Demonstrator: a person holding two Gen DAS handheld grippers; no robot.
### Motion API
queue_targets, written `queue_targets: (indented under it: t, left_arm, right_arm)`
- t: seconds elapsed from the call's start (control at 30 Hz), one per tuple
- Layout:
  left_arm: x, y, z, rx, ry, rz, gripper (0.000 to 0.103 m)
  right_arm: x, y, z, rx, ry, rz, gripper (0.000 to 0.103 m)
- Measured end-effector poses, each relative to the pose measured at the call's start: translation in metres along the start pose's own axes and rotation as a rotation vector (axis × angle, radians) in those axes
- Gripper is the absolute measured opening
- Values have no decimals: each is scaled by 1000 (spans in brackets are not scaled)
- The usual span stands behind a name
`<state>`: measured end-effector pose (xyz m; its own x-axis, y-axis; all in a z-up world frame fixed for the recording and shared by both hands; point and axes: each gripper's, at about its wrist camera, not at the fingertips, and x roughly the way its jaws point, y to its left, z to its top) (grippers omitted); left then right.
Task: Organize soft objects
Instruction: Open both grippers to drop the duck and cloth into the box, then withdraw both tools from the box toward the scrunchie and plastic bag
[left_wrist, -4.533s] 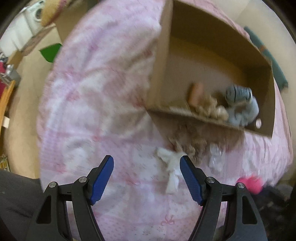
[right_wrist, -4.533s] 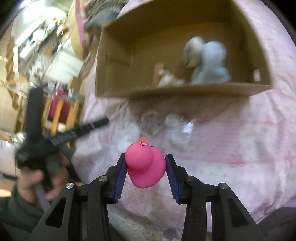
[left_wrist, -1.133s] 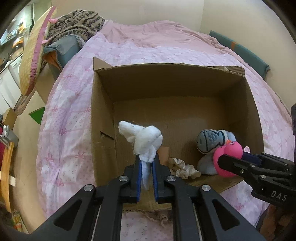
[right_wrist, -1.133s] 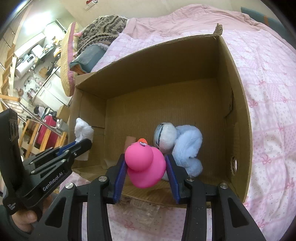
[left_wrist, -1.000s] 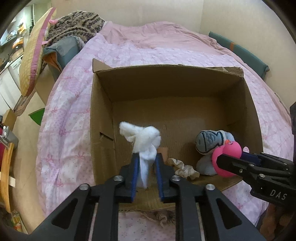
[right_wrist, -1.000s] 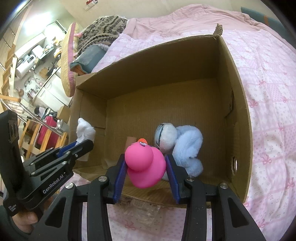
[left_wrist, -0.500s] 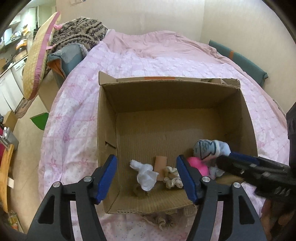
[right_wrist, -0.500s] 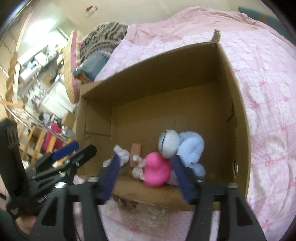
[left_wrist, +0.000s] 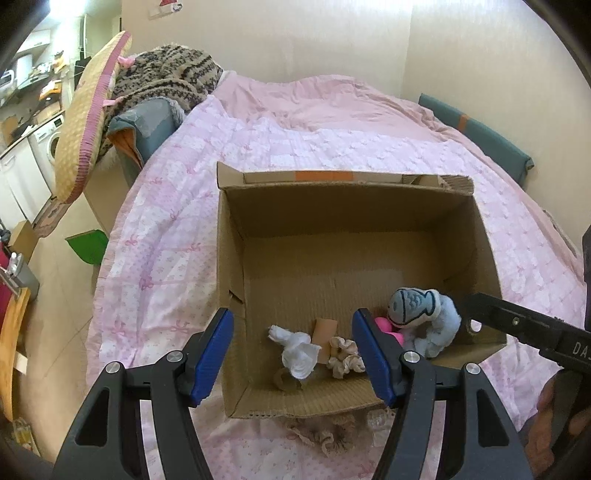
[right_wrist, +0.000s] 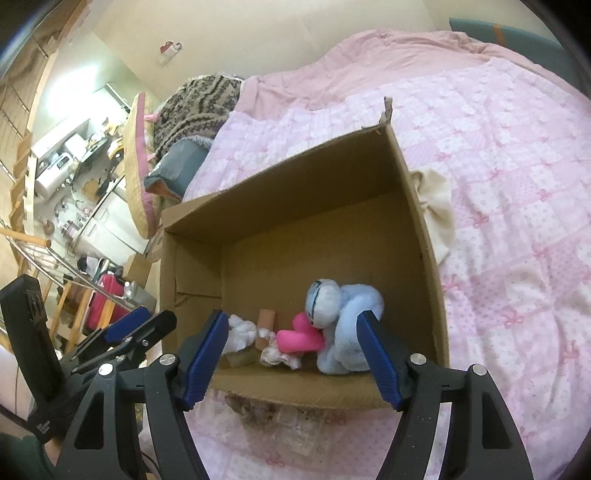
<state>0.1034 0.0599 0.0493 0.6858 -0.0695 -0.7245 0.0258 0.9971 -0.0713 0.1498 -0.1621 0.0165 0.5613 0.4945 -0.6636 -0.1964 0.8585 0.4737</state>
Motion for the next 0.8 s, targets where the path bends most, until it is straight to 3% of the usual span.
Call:
queue_targets:
  t: [0.27, 0.43, 0.6, 0.8]
  left_arm:
    - [-27, 9, -21, -34, -57, 20, 64]
    - [-31, 12, -40, -56, -9, 10, 64]
    - [-33, 10, -55, -72, 35, -27, 64]
    - [-35, 6, -64, -52, 38, 7, 64]
  right_arm:
    - [-27, 13, -17, -41, -41, -23, 76]
    - [-37, 20, -42, -40, -30, -85, 76]
    - [-41, 17, -67, 8, 14, -87, 77]
    - [-40, 11, -85, 35, 58, -128, 76]
